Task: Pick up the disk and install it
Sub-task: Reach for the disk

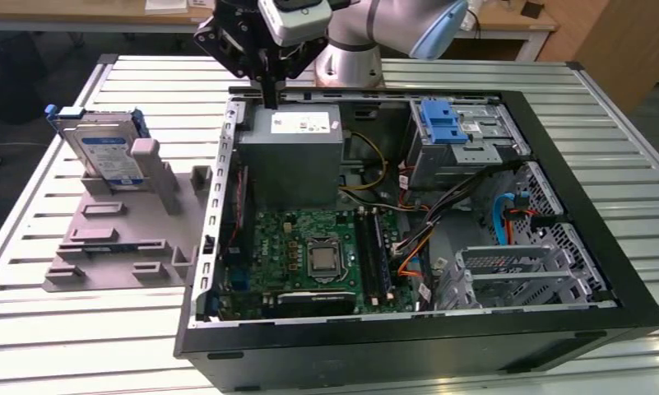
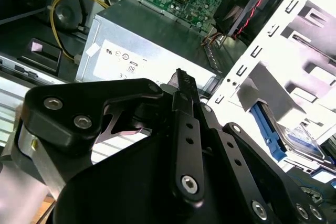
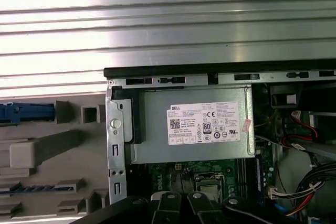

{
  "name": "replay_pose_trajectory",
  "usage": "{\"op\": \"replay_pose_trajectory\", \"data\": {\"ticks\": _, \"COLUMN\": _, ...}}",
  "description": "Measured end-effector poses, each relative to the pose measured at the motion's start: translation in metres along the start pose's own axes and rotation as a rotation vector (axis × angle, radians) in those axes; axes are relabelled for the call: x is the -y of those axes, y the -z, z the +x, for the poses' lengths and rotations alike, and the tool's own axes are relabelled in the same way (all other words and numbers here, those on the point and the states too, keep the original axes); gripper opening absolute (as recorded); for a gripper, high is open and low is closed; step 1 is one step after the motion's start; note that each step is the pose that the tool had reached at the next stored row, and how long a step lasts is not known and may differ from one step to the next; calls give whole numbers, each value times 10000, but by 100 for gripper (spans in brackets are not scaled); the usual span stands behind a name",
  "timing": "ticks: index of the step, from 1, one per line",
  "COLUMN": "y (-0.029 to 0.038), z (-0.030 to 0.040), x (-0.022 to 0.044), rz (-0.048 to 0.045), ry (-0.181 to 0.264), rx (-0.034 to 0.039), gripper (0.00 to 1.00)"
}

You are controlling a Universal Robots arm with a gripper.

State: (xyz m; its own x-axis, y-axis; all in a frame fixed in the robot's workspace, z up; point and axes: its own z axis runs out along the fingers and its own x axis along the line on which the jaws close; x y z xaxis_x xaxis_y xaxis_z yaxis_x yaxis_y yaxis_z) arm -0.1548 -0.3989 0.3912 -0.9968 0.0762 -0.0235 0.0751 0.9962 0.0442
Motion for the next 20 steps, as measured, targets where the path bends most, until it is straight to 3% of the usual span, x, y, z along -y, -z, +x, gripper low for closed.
{"op": "replay_pose_trajectory", "data": {"ticks": 20, "y": -11, "z": 132, "x": 11, "rz": 0, "ry": -1, "rx": -10, "gripper": 11}}
